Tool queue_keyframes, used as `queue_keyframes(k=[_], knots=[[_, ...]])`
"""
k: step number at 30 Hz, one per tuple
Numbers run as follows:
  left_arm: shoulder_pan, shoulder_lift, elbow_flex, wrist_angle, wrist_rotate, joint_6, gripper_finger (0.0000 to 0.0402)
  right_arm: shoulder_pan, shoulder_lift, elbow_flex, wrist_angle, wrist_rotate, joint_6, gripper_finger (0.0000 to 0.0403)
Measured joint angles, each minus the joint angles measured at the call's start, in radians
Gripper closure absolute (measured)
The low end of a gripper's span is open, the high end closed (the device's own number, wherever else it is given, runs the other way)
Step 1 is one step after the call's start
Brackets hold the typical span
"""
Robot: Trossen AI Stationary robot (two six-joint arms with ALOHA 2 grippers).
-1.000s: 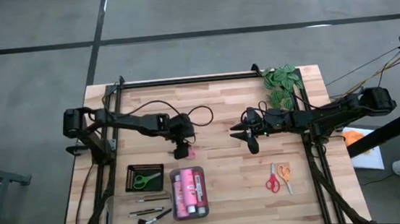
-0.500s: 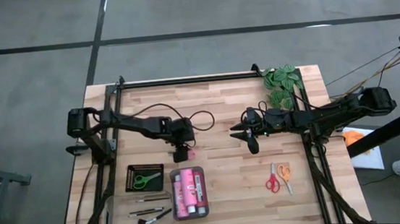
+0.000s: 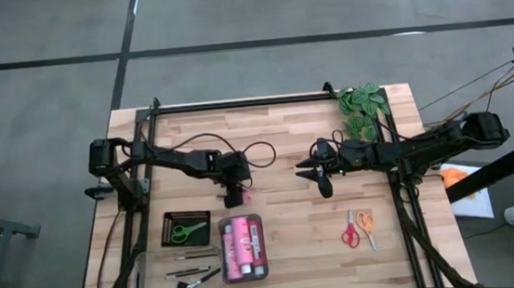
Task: Pick & Place Paint Supplies
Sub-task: Put the pink scissors into the black bin
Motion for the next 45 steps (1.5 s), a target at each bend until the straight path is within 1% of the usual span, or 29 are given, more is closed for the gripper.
queue_keyframes(k=[10,12,13,24,28,34,37,45], knots=[[-0.003,0.001,0.000,0.001,0.005,-0.001,0.0367,0.000,0.000,0.000,0.000,0.000,0.000,0.0270],[-0.003,0.001,0.000,0.000,0.009,-0.001,0.0390,0.000,0.000,0.000,0.000,0.000,0.000,0.0270],[-0.003,0.001,0.000,0.000,0.010,-0.001,0.0394,0.000,0.000,0.000,0.000,0.000,0.000,0.0270],[-0.003,0.000,0.000,-0.003,0.009,-0.001,0.0394,0.000,0.000,0.000,0.000,0.000,0.000,0.0270],[-0.004,-0.010,0.011,-0.030,0.009,-0.001,0.0394,0.000,0.000,0.000,0.000,0.000,0.000,0.0270],[0.008,-0.070,0.011,-0.076,0.003,0.004,0.0394,0.000,0.000,0.000,0.000,0.000,0.000,0.0270],[0.013,-0.096,0.011,-0.103,-0.007,0.030,0.0394,0.000,0.000,0.000,0.000,0.000,0.000,0.0270],[0.013,-0.217,0.015,-0.199,-0.064,0.045,0.0394,0.000,0.000,0.000,0.000,0.000,0.000,0.0270]])
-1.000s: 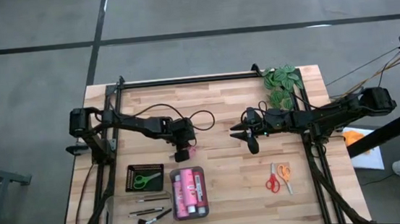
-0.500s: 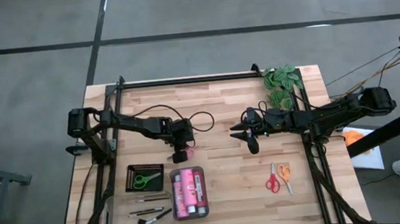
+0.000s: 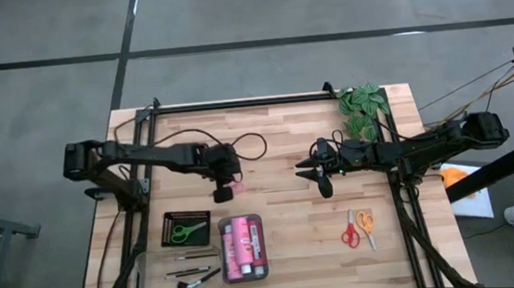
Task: Pick & Place Paint Supplies
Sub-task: Put the pink scissors into the black bin
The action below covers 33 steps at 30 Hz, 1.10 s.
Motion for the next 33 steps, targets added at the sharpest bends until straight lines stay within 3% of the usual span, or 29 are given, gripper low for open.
queue_keyframes(k=[5,14,20,25,33], knots=[[-0.001,-0.098,0.040,-0.136,-0.020,-0.015,0.0394,0.000,0.000,0.000,0.000,0.000,0.000,0.0270],[-0.005,-0.268,0.063,-0.382,-0.016,-0.183,0.0394,0.000,0.000,0.000,0.000,0.000,0.000,0.0270],[-0.018,-0.341,0.062,-0.516,0.074,-0.308,0.0394,0.000,0.000,0.000,0.000,0.000,0.000,0.0270],[-0.099,-0.364,0.024,-0.568,0.081,-0.414,0.0394,0.000,0.000,0.000,0.000,0.000,0.000,0.0270],[-0.273,-0.365,-0.053,-0.520,0.055,-0.642,0.0394,0.000,0.000,0.000,0.000,0.000,0.000,0.0270]])
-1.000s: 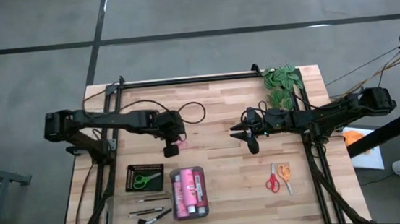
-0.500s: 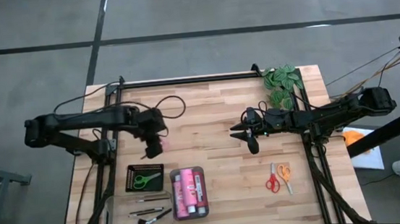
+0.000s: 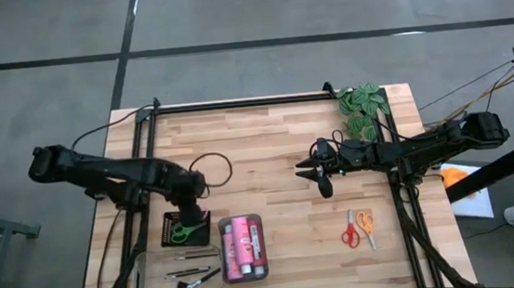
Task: Pick & Place Paint Supplies
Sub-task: Put the pink scissors into the black bin
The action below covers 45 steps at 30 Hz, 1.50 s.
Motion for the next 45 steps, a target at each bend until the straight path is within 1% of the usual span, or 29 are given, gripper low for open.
queue_keyframes(k=[4,8,14,18,23,33,45], knots=[[-0.076,0.000,-0.034,0.032,-0.015,-0.109,0.0394,0.000,0.000,0.000,0.000,0.000,0.000,0.0270],[-0.142,0.000,-0.072,0.073,-0.019,-0.177,0.0394,0.000,0.000,0.000,0.000,0.000,0.000,0.0270],[-0.191,0.000,-0.137,0.151,-0.057,-0.247,0.0394,0.000,0.000,0.000,0.000,0.000,0.000,0.0270],[-0.197,0.000,-0.202,0.237,-0.074,-0.248,0.0394,0.000,0.000,0.000,0.000,0.000,0.000,0.0270],[-0.197,0.000,-0.253,0.301,-0.059,-0.249,0.0394,0.000,0.000,0.000,0.000,0.000,0.000,0.0270],[-0.197,0.000,-0.256,0.305,-0.048,-0.271,0.0394,0.000,0.000,0.000,0.000,0.000,0.000,0.0270],[-0.197,0.000,-0.253,0.304,-0.044,-0.238,0.0394,0.000,0.000,0.000,0.000,0.000,0.000,0.0270]])
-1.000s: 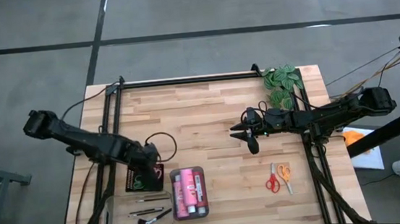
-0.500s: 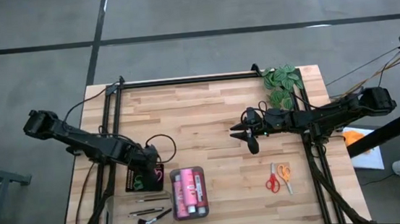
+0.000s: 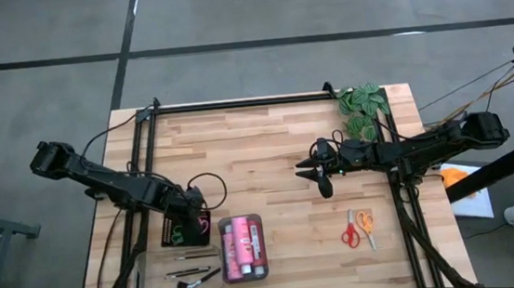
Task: Pick & Place Paint Supplies
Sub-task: Put the pink scissors into the black bin, then put the red scissors into the black bin
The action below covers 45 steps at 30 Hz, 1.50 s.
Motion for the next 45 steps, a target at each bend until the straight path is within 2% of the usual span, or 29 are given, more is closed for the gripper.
queue_keyframes(k=[10,22,30,36,45], knots=[[0.000,0.000,0.000,-0.002,-0.019,-0.001,0.0384,0.000,0.000,0.000,0.000,0.000,0.000,0.0270],[0.000,0.000,0.000,0.001,-0.027,-0.004,0.0254,0.000,0.000,0.000,0.000,0.000,0.000,0.0270],[0.000,0.000,0.000,0.004,-0.026,-0.004,0.0201,0.000,0.000,0.000,0.000,0.000,0.000,0.0270],[0.000,0.000,0.008,0.015,-0.026,-0.008,0.0180,0.000,0.000,0.000,0.000,0.000,0.000,0.0270],[0.003,0.000,0.067,-0.014,-0.034,-0.007,0.0177,0.000,0.000,0.000,0.000,0.000,0.000,0.0270]])
